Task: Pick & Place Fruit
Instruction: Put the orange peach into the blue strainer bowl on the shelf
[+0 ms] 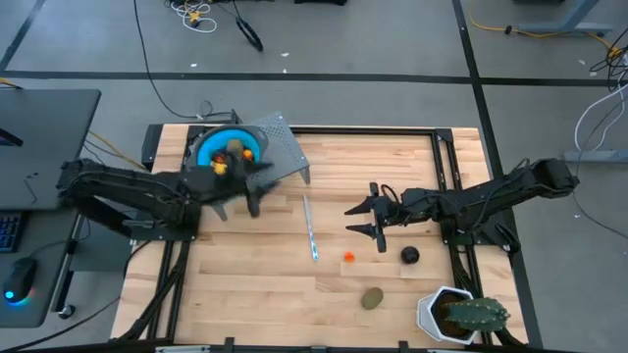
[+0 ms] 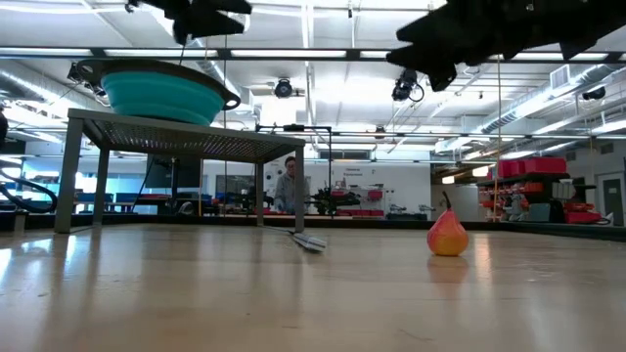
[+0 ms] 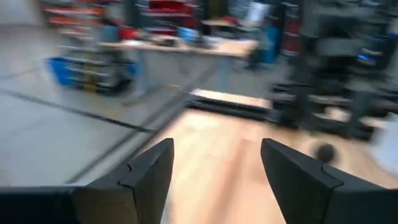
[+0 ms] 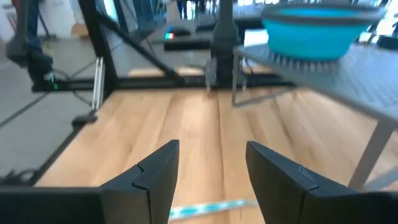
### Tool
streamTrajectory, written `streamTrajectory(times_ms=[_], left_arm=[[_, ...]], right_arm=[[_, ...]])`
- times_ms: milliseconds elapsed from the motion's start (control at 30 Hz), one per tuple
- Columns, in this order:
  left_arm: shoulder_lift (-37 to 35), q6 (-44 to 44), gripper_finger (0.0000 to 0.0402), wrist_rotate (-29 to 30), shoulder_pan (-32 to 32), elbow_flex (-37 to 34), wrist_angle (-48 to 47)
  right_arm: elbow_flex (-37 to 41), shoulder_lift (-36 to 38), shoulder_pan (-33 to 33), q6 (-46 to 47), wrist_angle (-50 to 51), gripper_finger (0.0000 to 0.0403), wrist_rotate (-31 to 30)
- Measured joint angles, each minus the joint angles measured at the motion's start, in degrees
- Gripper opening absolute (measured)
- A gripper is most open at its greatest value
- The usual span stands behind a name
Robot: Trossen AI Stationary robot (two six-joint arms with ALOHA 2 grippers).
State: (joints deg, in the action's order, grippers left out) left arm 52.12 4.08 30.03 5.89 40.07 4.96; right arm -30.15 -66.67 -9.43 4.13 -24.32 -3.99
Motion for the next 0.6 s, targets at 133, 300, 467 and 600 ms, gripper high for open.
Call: streamTrajectory(times_ms=[133, 300, 467, 600], left_arm=[[7.21, -0.04, 0.0243, -3.73, 3.1, -0.02, 1.57], [16.36, -1.52, 0.0241, -3.99, 6.41, -0.06, 8.0], [24.83, -2.84, 0.0241, -4.43, 7.89, -0.06, 17.45], [29.21, -3.93, 0.0241, -4.41, 8.47, -0.1, 20.99]], right_arm=[[0.0, -0.39, -0.48, 1.92, 4.29, 0.0197, 4.94], [0.0, -4.82, -4.28, 5.06, 7.1, 0.0197, 1.18], [0.0, -10.63, -7.35, 8.89, 6.1, 0.0197, -2.21], [-0.02, -14.33, -9.84, 8.37, 3.44, 0.0198, -2.59]])
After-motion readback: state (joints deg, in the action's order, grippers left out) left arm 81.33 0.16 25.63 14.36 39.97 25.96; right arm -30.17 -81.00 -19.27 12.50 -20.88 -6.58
